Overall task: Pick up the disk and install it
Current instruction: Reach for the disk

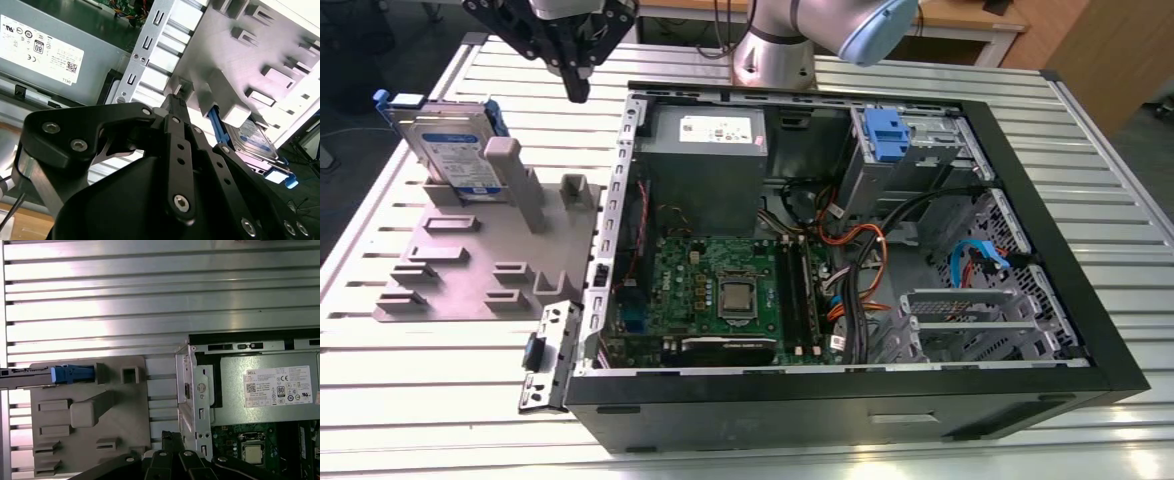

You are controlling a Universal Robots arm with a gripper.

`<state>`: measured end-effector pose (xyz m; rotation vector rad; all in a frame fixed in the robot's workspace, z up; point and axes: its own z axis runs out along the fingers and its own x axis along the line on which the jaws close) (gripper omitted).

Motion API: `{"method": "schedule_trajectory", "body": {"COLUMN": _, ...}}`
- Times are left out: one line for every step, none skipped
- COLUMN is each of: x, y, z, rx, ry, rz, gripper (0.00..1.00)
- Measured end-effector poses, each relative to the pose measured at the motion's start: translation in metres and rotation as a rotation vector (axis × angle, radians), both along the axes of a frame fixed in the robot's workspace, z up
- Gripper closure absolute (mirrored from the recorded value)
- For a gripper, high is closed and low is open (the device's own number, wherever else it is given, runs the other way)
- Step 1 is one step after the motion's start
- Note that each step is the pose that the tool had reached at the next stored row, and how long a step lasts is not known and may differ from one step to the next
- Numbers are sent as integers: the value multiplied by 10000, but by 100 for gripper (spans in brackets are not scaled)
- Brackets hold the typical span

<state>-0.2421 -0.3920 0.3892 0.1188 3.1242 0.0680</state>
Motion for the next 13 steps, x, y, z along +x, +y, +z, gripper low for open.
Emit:
{"method": "schedule_trajectory", "body": {"x": -2, "y": 0, "z": 0, "rx": 0, "ry": 6, "rz": 0, "gripper": 89}}
{"method": "schedule_trajectory", "body": {"x": -3, "y": 0, "z": 0, "rx": -1, "ry": 14, "rz": 0, "gripper": 89}}
{"method": "schedule_trajectory", "body": {"x": -5, "y": 0, "z": -1, "rx": 0, "ry": 22, "rz": 1, "gripper": 89}}
{"method": "schedule_trajectory", "body": {"x": -5, "y": 0, "z": -1, "rx": 1, "ry": 27, "rz": 0, "gripper": 89}}
{"method": "schedule_trajectory", "body": {"x": -5, "y": 0, "z": -1, "rx": 1, "ry": 31, "rz": 0, "gripper": 89}}
{"method": "schedule_trajectory", "body": {"x": -5, "y": 0, "z": -2, "rx": 2, "ry": 31, "rz": -1, "gripper": 89}}
{"method": "schedule_trajectory", "body": {"x": -5, "y": 0, "z": -2, "rx": 2, "ry": 31, "rz": -1, "gripper": 89}}
{"method": "schedule_trajectory", "body": {"x": -5, "y": 0, "z": -2, "rx": 2, "ry": 32, "rz": 0, "gripper": 89}}
{"method": "schedule_trajectory", "body": {"x": -5, "y": 0, "z": -2, "rx": 1, "ry": 32, "rz": -1, "gripper": 89}}
{"method": "schedule_trajectory", "body": {"x": -5, "y": 0, "z": -2, "rx": 2, "ry": 32, "rz": 0, "gripper": 89}}
{"method": "schedule_trajectory", "body": {"x": -5, "y": 0, "z": -2, "rx": 2, "ry": 32, "rz": 0, "gripper": 89}}
{"method": "schedule_trajectory", "body": {"x": -5, "y": 0, "z": -2, "rx": 2, "ry": 31, "rz": 0, "gripper": 89}}
{"method": "schedule_trajectory", "body": {"x": -6, "y": 0, "z": -2, "rx": 3, "ry": 31, "rz": 0, "gripper": 89}}
